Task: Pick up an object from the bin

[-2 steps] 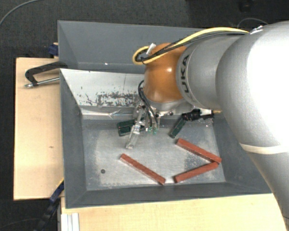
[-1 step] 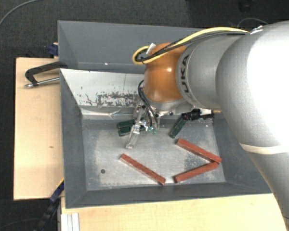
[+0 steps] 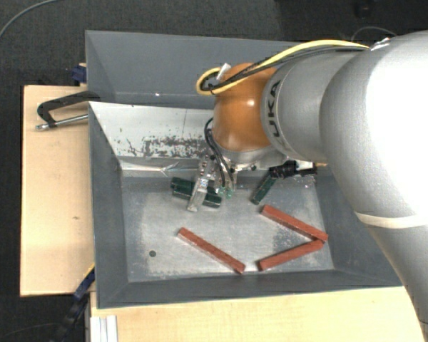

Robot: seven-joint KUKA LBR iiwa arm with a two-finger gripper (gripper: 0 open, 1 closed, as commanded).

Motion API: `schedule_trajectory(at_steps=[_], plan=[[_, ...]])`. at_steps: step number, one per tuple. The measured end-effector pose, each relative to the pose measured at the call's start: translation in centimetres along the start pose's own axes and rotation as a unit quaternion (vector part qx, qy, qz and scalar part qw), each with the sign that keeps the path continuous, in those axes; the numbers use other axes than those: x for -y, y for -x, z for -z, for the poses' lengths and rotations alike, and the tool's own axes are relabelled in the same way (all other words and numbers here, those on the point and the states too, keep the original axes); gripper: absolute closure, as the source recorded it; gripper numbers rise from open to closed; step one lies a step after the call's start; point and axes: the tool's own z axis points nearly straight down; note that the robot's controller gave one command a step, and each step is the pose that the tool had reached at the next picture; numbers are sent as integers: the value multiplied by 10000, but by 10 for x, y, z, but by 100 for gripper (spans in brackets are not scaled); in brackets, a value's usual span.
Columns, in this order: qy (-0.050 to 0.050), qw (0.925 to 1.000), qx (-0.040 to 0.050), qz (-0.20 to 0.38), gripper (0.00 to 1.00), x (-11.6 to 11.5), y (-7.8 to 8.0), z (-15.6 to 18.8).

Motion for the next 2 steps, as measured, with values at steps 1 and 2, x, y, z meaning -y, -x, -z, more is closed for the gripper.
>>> schedule_trajectory(at_steps=[1, 2], plan=[[11, 10000, 20, 1, 100, -1, 1, 15], [17, 10000, 39, 6, 100, -2, 4, 90]])
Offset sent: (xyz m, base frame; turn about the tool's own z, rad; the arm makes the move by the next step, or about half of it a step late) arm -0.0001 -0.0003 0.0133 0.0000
